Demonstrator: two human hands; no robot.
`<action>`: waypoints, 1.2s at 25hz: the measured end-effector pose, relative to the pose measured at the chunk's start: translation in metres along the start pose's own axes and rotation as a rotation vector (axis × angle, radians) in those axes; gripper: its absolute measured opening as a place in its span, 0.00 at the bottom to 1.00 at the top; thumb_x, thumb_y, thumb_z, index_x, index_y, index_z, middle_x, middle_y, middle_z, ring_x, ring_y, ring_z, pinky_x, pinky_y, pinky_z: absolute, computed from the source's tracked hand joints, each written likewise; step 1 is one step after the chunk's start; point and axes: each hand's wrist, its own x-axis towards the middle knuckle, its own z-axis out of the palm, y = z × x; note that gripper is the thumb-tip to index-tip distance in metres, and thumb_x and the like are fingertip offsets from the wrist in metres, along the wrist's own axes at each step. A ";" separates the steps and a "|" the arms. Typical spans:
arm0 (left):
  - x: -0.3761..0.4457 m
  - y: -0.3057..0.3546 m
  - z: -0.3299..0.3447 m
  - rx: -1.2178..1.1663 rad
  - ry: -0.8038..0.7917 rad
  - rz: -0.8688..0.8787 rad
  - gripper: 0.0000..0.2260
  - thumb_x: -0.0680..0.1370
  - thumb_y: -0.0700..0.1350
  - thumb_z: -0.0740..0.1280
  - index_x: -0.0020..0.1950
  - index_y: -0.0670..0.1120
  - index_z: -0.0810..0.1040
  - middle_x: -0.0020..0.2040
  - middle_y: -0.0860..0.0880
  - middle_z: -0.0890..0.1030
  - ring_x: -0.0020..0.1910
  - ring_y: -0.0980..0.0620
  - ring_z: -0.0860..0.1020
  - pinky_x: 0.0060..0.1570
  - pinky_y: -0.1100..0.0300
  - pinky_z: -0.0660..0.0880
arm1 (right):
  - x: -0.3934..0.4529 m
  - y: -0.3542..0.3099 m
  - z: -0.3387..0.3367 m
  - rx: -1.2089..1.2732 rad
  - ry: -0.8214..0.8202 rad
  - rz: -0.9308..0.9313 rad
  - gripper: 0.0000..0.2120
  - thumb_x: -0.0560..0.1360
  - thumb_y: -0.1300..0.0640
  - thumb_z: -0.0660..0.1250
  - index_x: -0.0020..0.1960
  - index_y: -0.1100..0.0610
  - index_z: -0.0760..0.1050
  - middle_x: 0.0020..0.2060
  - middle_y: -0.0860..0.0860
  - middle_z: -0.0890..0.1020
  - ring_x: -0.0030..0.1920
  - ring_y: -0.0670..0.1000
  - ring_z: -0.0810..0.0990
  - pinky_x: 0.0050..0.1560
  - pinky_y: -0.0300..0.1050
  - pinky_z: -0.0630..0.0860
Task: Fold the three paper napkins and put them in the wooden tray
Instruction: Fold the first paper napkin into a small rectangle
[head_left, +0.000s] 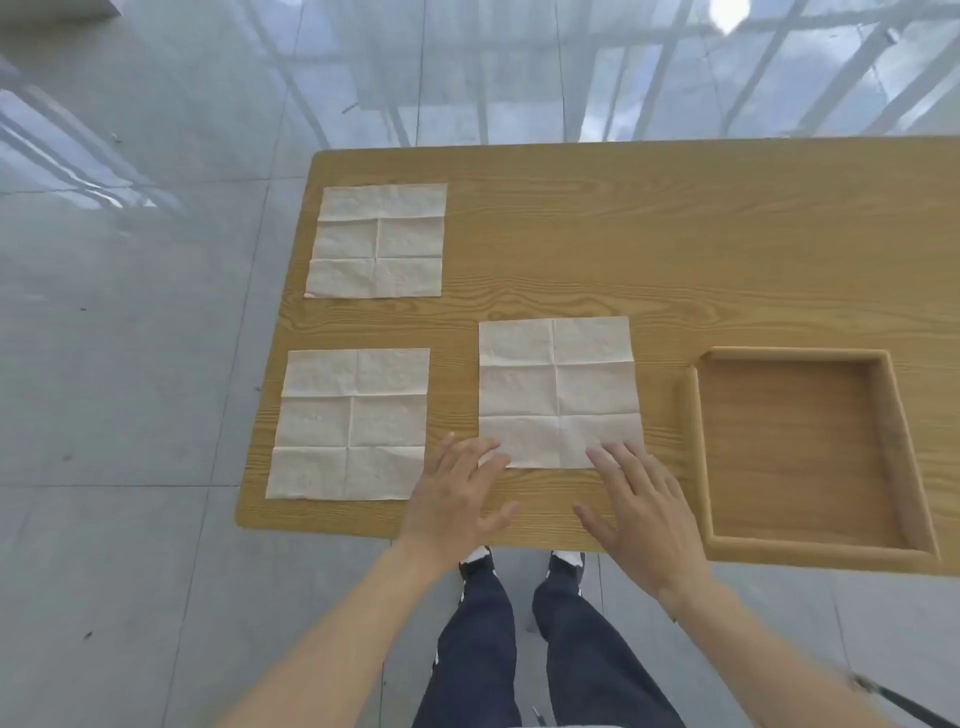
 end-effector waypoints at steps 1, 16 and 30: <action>0.000 0.000 0.005 0.023 0.021 0.032 0.22 0.73 0.56 0.72 0.62 0.44 0.80 0.63 0.46 0.80 0.63 0.45 0.78 0.69 0.40 0.68 | 0.001 0.000 0.003 -0.017 -0.002 0.003 0.29 0.78 0.40 0.62 0.73 0.55 0.68 0.71 0.53 0.73 0.73 0.58 0.68 0.71 0.57 0.69; -0.048 -0.008 0.040 0.125 0.074 0.172 0.25 0.71 0.54 0.75 0.66 0.48 0.77 0.58 0.50 0.80 0.57 0.49 0.77 0.67 0.42 0.69 | -0.053 0.008 0.033 -0.150 0.107 -0.101 0.25 0.70 0.52 0.75 0.66 0.54 0.77 0.58 0.52 0.81 0.60 0.58 0.79 0.70 0.64 0.67; -0.056 -0.010 0.034 0.017 0.163 0.223 0.05 0.74 0.38 0.70 0.45 0.48 0.83 0.42 0.51 0.81 0.40 0.49 0.79 0.56 0.48 0.75 | -0.057 0.015 0.032 0.001 0.215 -0.183 0.07 0.71 0.63 0.73 0.46 0.52 0.84 0.41 0.47 0.83 0.41 0.54 0.81 0.60 0.54 0.74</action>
